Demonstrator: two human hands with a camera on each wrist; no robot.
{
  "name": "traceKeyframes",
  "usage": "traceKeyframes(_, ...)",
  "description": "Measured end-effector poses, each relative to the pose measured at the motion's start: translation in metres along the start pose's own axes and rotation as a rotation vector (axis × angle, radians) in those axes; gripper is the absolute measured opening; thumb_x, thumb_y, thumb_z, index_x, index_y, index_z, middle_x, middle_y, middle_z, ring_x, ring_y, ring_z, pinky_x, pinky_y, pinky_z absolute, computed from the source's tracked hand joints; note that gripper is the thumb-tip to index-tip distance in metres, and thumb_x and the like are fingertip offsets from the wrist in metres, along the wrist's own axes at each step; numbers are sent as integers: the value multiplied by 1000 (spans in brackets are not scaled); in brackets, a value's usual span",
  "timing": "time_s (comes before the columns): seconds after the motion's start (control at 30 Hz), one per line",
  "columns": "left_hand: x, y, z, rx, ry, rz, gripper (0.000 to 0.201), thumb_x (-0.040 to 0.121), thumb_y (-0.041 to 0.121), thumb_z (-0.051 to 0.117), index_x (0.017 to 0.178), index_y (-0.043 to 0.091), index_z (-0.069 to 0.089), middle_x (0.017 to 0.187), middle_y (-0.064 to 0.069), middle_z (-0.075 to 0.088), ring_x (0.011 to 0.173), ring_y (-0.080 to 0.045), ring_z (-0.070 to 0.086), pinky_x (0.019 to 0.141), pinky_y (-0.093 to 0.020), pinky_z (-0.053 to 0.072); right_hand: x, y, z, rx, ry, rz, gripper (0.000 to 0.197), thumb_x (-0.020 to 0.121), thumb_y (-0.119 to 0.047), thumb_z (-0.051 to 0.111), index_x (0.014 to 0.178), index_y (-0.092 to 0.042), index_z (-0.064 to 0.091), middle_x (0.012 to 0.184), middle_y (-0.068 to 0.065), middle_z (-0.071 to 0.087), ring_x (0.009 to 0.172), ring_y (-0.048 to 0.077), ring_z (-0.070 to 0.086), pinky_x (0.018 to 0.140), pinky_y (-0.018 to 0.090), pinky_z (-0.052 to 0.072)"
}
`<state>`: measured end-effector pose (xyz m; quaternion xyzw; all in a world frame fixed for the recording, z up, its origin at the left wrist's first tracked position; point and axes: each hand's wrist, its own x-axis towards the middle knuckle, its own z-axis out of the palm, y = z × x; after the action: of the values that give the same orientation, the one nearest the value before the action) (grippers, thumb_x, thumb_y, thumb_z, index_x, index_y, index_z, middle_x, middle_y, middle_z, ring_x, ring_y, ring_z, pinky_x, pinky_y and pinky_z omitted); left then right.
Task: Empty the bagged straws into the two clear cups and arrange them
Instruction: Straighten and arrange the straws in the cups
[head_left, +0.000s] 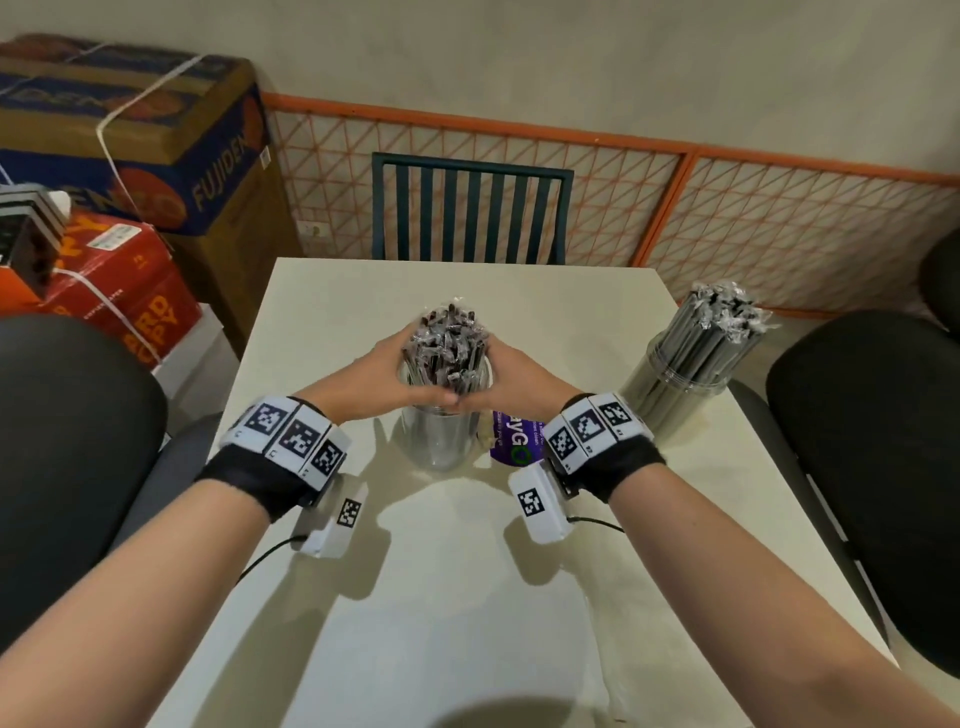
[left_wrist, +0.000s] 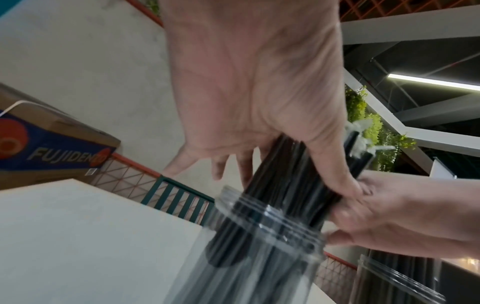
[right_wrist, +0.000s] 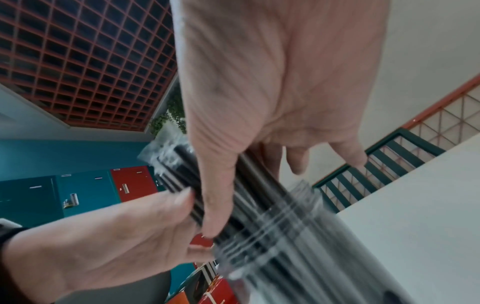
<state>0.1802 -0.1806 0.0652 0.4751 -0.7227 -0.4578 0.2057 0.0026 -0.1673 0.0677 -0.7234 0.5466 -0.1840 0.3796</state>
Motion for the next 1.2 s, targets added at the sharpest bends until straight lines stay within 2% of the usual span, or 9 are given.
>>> traceKeyframes(0.13, 5, -2, 7, -86, 95, 24, 72, 78, 22, 72, 140, 21, 37, 119, 13, 53, 108, 0, 50, 87, -3, 37, 4, 0, 13, 6, 149, 12, 66, 80, -23, 71, 135, -12, 38, 130, 9, 57, 119, 24, 54, 90, 24, 41)
traceKeyframes(0.23, 6, 7, 0, -69, 167, 46, 60, 80, 18, 70, 134, 20, 44, 113, 11, 56, 103, -3, 52, 74, 1, 37, 4, -9, 2, 19, 224, -21, 59, 83, -26, 68, 134, -12, 42, 129, 9, 59, 118, 22, 55, 90, 23, 41)
traceKeyframes(0.43, 5, 9, -11, 26, 15, 44, 71, 72, 15, 77, 134, 22, 43, 112, 14, 54, 100, 2, 51, 77, -1, 37, 2, -6, -9, -21, 71, 12, 70, 76, -21, 76, 136, -13, 39, 132, 8, 56, 122, 21, 51, 92, 22, 38)
traceKeyframes(0.57, 7, -5, -4, 53, 29, -1, 78, 73, 23, 77, 139, 25, 36, 123, 8, 54, 113, -8, 48, 95, -18, 37, 3, 4, 5, 45, 144, 41, 79, 74, -20, 77, 140, -13, 33, 132, 9, 56, 121, 20, 52, 96, 24, 40)
traceKeyframes(0.63, 9, -13, 0, 142, 47, -33, 80, 71, 38, 73, 140, 32, 33, 129, 5, 57, 122, -16, 48, 109, -42, 32, 5, 5, 11, 14, 173, 52, 70, 79, -16, 72, 138, -12, 35, 130, 11, 58, 120, 23, 54, 96, 26, 41)
traceKeyframes(0.7, 10, -13, -1, 250, 63, -56, 71, 77, 33, 69, 140, 32, 35, 132, 0, 58, 128, -25, 46, 110, -58, 23, 7, 5, 10, -22, 174, 57, 63, 83, -12, 67, 138, -11, 36, 129, 13, 59, 120, 26, 54, 97, 28, 40)
traceKeyframes(0.93, 19, 4, -21, 543, -65, 29, 65, 76, 21, 72, 130, 37, 41, 137, 2, 50, 132, -25, 37, 106, -66, 21, 11, -6, -15, -233, -62, 71, 77, 80, -12, 70, 144, -16, 27, 136, 12, 53, 123, 27, 50, 97, 29, 37)
traceKeyframes(1.1, 10, -9, -15, 366, -114, 4, 101, 60, 36, 84, 143, 31, 25, 145, 1, 41, 134, -21, 34, 112, -51, 26, -1, -4, -9, -112, -123, 50, 93, 74, -10, 76, 146, -15, 17, 141, 4, 44, 125, 15, 42, 94, 15, 28)
traceKeyframes(1.2, 2, -11, -5, 112, -60, 38, 98, 68, 32, 80, 145, 26, 21, 145, 3, 39, 129, -9, 35, 113, -32, 25, -4, -2, 5, 10, -22, 21, 93, 73, -22, 78, 145, -16, 20, 141, 4, 46, 124, 13, 45, 98, 18, 32)
